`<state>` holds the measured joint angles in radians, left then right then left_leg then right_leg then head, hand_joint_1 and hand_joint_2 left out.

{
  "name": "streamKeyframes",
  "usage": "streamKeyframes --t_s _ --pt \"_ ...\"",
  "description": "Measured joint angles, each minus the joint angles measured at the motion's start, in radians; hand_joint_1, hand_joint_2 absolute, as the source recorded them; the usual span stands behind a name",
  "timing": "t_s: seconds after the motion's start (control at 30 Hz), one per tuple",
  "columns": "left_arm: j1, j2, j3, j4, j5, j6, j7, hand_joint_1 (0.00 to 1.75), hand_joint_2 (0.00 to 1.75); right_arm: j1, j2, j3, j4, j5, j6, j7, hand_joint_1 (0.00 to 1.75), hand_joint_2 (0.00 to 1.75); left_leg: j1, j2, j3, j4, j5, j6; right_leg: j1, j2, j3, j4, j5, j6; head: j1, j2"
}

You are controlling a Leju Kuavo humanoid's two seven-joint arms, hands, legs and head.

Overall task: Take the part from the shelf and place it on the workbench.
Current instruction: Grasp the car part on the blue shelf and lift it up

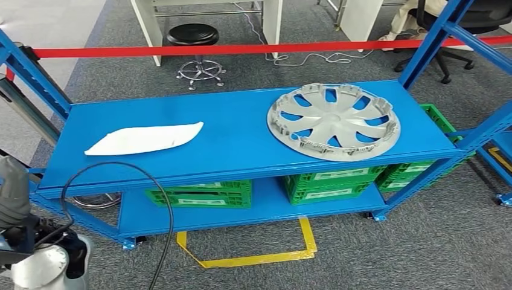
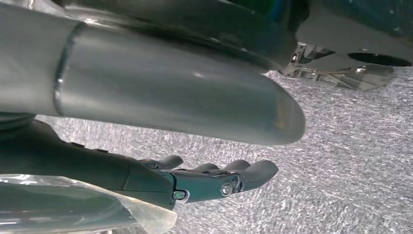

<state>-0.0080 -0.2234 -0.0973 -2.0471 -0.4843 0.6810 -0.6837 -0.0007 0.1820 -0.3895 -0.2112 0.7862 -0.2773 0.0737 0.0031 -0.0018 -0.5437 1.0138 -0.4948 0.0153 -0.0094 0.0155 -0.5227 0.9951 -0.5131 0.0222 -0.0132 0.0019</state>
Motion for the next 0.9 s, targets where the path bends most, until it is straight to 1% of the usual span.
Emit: streamKeyframes --t_s 0.17,0.3,0.47,0.9 --pt "-0.048 0.003 -0.044 -0.001 -0.16 0.011 -0.009 0.0 1.75 -0.004 0.0 0.011 0.002 0.024 0.006 0.009 0.0 0.0 0.0 0.0 0.0 0.0 0.0 0.0 0.0 0.0 0.0 0.0 0.0 0.0 0.0 0.0" --pt "-0.102 0.033 -0.104 0.043 -0.215 -0.001 0.009 0.0 1.75 -0.01 -0.001 0.021 0.004 0.038 0.015 0.006 0.0 0.0 0.0 0.0 0.0 0.0 0.001 0.0 0.0 0.0 -0.001 0.0 0.001 0.0 0.0 0.0" --pt "-0.191 0.069 -0.178 0.126 -0.237 -0.072 0.077 0.0 1.75 -0.014 -0.005 0.039 0.005 0.057 0.041 0.002 0.0 0.0 0.0 0.0 0.0 0.0 0.001 0.0 0.0 0.0 -0.001 0.0 0.001 0.0 0.0 0.0" --pt "-0.42 0.137 -0.352 0.393 -0.312 -0.271 0.256 0.0 1.75 -0.017 -0.021 0.081 0.005 0.107 0.113 0.007 0.0 0.0 0.0 0.0 -0.001 0.001 0.001 0.0 0.0 0.001 -0.001 0.0 0.001 0.001 0.0 0.0"
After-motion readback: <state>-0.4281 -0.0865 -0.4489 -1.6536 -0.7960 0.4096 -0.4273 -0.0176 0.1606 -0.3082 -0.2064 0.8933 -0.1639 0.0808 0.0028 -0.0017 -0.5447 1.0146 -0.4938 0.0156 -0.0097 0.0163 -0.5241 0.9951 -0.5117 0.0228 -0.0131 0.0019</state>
